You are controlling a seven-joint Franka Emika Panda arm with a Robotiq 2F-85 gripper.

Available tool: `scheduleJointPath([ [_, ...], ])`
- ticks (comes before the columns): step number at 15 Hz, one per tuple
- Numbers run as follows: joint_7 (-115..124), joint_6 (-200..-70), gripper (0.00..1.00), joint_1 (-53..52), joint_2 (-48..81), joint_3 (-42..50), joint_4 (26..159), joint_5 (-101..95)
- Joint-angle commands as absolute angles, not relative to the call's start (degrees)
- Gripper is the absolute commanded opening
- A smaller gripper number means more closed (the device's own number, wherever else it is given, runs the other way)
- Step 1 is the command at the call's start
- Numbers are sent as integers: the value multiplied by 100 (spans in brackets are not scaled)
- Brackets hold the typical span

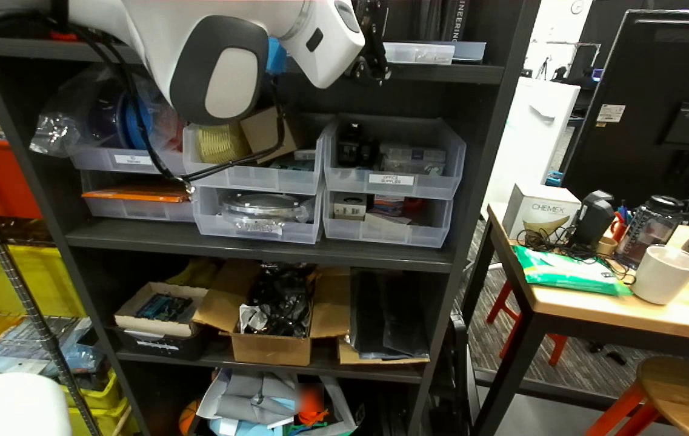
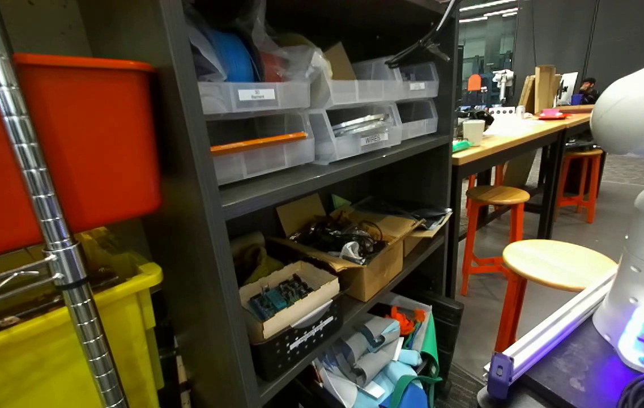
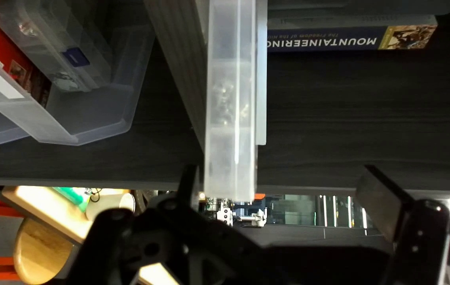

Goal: Put the white item on the stool

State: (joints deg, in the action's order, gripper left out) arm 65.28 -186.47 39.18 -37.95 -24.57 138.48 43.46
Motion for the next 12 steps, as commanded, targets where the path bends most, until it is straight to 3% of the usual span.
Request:
scheduleJointPath([
  [1, 6713, -18299, 100, 4196, -3714, -2649, 13611, 4359],
  [8, 6659, -18104, 100, 4135, -3687, -2762, 13581, 4358],
  [9, 6653, -18111, 76, 4119, -3683, -2759, 13579, 4366],
  [10, 6641, -18118, 74, 4097, -3681, -2746, 13580, 4371],
  [12, 6624, -18149, 61, 4056, -3675, -2724, 13588, 4382],
])
